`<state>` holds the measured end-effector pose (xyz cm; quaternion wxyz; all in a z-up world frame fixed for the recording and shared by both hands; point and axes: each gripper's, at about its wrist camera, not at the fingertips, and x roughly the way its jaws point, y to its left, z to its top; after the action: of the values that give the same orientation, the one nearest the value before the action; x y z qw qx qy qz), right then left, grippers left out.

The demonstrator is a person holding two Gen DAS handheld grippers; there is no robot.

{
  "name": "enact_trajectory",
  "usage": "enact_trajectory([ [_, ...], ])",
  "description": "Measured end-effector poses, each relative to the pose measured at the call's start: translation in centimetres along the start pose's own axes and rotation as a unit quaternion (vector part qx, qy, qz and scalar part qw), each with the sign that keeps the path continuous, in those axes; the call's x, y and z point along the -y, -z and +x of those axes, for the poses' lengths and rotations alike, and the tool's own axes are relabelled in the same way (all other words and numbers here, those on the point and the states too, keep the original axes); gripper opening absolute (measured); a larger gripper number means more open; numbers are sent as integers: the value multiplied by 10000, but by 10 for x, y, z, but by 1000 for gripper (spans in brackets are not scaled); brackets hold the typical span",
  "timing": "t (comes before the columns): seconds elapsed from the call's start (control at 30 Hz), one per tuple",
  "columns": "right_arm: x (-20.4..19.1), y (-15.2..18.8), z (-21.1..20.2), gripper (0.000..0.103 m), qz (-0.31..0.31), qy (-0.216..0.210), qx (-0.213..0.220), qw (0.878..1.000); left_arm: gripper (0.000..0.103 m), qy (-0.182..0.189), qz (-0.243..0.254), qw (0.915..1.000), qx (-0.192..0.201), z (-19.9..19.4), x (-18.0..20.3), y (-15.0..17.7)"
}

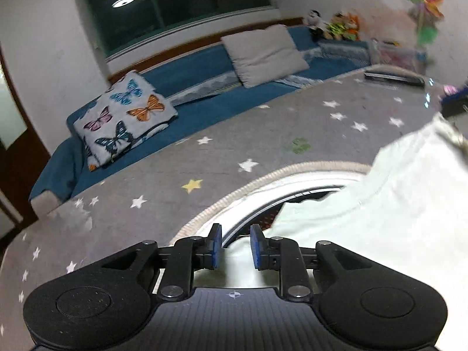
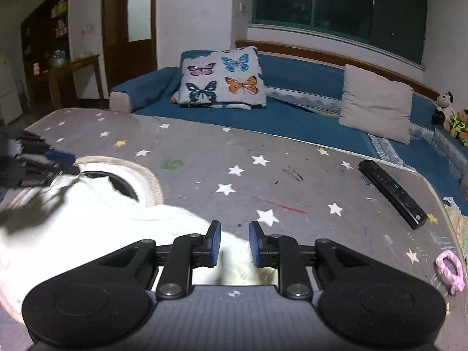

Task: Fold clothes
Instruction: 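Lift the hem with both grippers and fold it toward the collar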

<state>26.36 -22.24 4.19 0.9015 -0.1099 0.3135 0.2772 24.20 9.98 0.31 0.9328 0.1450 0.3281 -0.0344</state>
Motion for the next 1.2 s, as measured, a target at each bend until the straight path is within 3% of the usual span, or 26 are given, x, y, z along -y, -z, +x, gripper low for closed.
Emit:
enact_trajectory([
  [0.1, -8, 4, -2, 20, -70, -168, -120, 9998, 27, 6, -105, 9999, 102, -13, -5, -3],
  [0.33, -15, 12, 19, 20, 18, -264, -342, 9991, 27, 470, -7, 9989, 92, -29, 5, 3],
  [0.47, -2, 16, 33, 20, 258, -141, -459, 9985, 27, 417, 3, 9990, -131, -14, 7, 12],
  [0.73, 17, 20, 24, 22, 596, 104, -371, 9975, 26, 329, -355, 9988, -123, -14, -7, 19],
  [0.9, 8, 14, 14, 33, 561, -39, -170, 9983, 27, 209, -455, 9987, -76, -22, -9, 19],
  [1.2, -2, 17, 44, 33, 558, -94, -481, 9972, 28, 6, -766, 9965, -339, -5, -24, 26],
])
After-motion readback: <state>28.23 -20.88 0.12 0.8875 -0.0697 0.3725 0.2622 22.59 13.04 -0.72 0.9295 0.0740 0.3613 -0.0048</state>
